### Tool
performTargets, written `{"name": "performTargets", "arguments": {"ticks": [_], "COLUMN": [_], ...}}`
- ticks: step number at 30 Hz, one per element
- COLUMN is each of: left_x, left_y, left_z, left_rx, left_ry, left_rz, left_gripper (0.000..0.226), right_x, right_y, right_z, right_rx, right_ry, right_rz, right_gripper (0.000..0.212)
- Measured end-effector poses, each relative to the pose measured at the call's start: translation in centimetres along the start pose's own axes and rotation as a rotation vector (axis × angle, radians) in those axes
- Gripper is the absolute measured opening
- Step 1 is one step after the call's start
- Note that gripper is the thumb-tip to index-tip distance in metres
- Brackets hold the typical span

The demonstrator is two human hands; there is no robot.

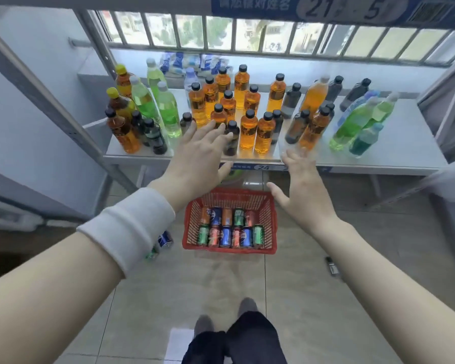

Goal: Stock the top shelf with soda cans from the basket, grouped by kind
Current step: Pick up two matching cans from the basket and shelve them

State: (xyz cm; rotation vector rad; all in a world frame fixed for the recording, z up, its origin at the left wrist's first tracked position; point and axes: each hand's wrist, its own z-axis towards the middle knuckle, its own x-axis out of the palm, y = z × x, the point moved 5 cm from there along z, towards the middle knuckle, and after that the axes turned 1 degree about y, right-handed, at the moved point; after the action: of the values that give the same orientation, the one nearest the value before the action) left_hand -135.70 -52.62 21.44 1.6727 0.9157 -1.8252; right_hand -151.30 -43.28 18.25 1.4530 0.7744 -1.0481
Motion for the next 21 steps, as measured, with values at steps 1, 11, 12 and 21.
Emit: {"name": "performTargets", "arguments": {"ticks": [1,11,12,21], "left_x": [1.0,14.6,16.5,35.1], "left_y": [0.3,2.3,2.5,3.8], "left_z": [-0.7,-3.5,-3.6,-1.6], "left_rx": [0.002,-0.101,-0.138,-0.384], "left_ry": [0.011,0.302,0.337,0.563], "left_rz": [-0.003,-0.132,-0.163,-0.491], "left_gripper": [0.057,0.054,0.054,0.049], "right_x": [1.0,11.2,12.4,26.3], "right_y": [-0.1,-7.2,-8.3,-17.3], "right_z": [-0.6,-3.8,-3.6,-0.5], "right_rx": [0.013,0.299,0.342,0.616], "right_ry": [0.015,0.23,0.263,0.491], "right_rz": [0.0,0.08,0.1,0.329], "right_gripper": [0.067,0.068,0.068,0.07]}}
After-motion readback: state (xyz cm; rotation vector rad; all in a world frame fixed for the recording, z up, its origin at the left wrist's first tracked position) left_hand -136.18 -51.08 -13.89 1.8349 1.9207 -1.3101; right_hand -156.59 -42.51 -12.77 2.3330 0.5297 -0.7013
